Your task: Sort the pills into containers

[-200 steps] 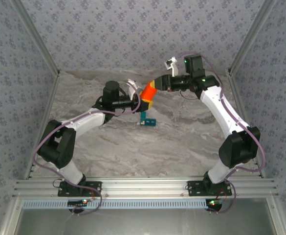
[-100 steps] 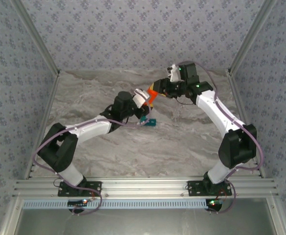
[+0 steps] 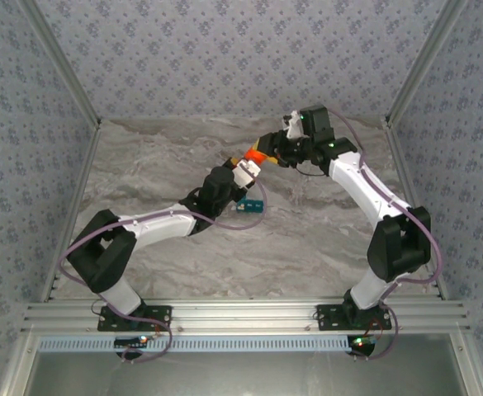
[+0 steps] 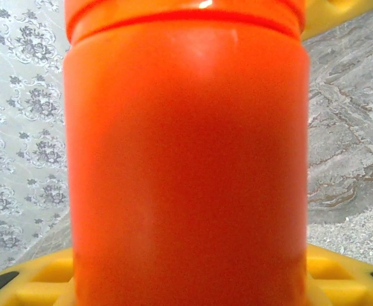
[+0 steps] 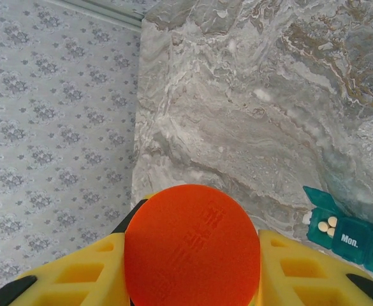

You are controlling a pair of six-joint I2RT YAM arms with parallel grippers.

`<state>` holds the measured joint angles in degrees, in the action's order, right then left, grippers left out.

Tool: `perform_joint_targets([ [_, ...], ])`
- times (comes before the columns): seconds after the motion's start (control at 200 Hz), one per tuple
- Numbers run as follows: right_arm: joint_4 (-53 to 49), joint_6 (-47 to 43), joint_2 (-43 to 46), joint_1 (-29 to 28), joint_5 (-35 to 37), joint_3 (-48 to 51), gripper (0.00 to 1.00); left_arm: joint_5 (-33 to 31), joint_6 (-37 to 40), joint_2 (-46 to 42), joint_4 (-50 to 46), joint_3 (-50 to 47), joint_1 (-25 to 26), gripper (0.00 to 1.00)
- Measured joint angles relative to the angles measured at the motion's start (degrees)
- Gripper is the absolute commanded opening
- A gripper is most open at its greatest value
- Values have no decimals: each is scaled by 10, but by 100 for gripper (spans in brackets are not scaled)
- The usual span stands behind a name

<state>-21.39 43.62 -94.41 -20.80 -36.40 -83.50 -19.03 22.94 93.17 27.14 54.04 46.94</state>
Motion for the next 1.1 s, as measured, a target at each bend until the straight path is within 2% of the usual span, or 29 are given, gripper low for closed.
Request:
perform_joint_targets([
  [0.215,2,2,0,0,0,0,51,2,-5,0,1,0,0,0],
  [0.315,-10,2,-1,2,-1,-8,61,13,-12,0,2,0,-2,0],
  [0.385,-10,2,-5,4,-7,-16,72,52,-11,0,24,0,0,0],
  [0.525,-4,0,-8,20,-31,-36,83,114,-12,0,53,0,12,0],
  [0.71,15,1,3,60,-57,-40,86,167,-29,0,57,0,1,0],
  [0.869,38,1,42,104,-72,-8,85,222,-68,-1,57,0,-37,0],
  [0.974,43,-18,65,127,-83,12,84,280,-106,-3,55,0,-73,0],
  [1.099,32,-91,82,131,-89,20,83,371,-161,-7,49,1,-119,0],
])
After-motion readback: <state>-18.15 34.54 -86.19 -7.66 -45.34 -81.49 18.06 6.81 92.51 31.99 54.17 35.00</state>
